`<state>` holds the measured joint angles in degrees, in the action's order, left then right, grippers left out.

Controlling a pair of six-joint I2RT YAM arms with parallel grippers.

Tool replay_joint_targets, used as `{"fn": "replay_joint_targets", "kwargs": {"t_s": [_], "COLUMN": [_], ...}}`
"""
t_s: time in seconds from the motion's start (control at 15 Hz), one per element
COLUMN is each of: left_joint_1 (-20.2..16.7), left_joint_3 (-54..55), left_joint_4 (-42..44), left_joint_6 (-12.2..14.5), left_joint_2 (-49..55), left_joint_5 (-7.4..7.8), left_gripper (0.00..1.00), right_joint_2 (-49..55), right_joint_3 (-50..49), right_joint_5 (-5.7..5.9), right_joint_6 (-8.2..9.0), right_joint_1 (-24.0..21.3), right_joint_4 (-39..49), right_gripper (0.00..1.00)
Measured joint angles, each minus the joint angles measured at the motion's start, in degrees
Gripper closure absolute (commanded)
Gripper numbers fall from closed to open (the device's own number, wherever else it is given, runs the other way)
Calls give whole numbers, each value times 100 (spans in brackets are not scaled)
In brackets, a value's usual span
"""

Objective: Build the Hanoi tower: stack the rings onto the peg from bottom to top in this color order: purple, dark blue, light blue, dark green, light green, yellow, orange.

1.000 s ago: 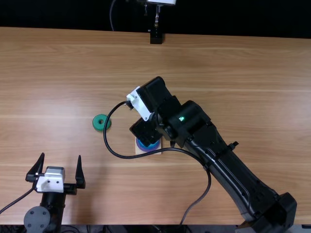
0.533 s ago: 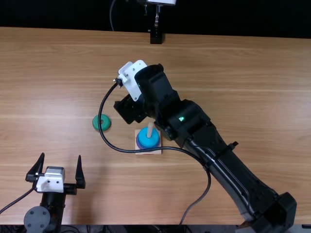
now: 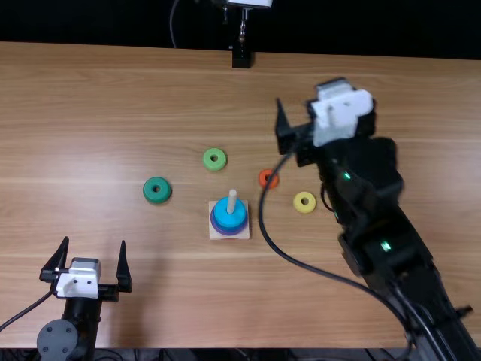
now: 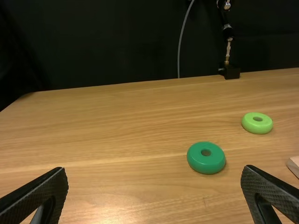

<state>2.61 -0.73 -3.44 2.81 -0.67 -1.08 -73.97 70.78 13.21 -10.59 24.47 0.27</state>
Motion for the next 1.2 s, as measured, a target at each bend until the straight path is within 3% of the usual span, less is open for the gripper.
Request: {"fn": "replay_joint_targets", "kwargs": {"t_s": [0.07,0.2,0.33,0.4,0.53,0.67,0.8,0.93,1.2], "left_joint_1": [0,0,0,0,0,0,0,0,0], "left_joint_3": [2,0,2,2,0,2,0,2,0], "left_joint_4": [0,-2,0,2,-2,0,0,0,0], "left_joint_6": [0,2,-2,0,-2,0,0,2,0], "left_joint_2": [-2,0,0,0,-2,0,0,0,0], "left_joint_5": [-2,-2,-2,-2,0,-2,-4,-2,0], "left_gripper": [0,0,0,0,0,0,0,0,0], "right_joint_2": [428,1241,2258,2785,4092,5390,5980,6290,6719], "right_joint_3": [-393,-1296,-2361,-2767,-3602,-4417,-5051,-5753,-6638], "right_joint_5": [131,238,249,173,-236,-632,-852,-942,-986], "right_joint_6": [2,26,372,579,868,988,1010,1029,1040], "right_joint_1": [-105,-501,-1045,-1239,-1506,-1792,-2092,-2310,-2461], "right_joint_4": [101,101,83,87,101,114,116,96,52], "right_gripper": [0,0,0,0,0,0,0,0,0]}}
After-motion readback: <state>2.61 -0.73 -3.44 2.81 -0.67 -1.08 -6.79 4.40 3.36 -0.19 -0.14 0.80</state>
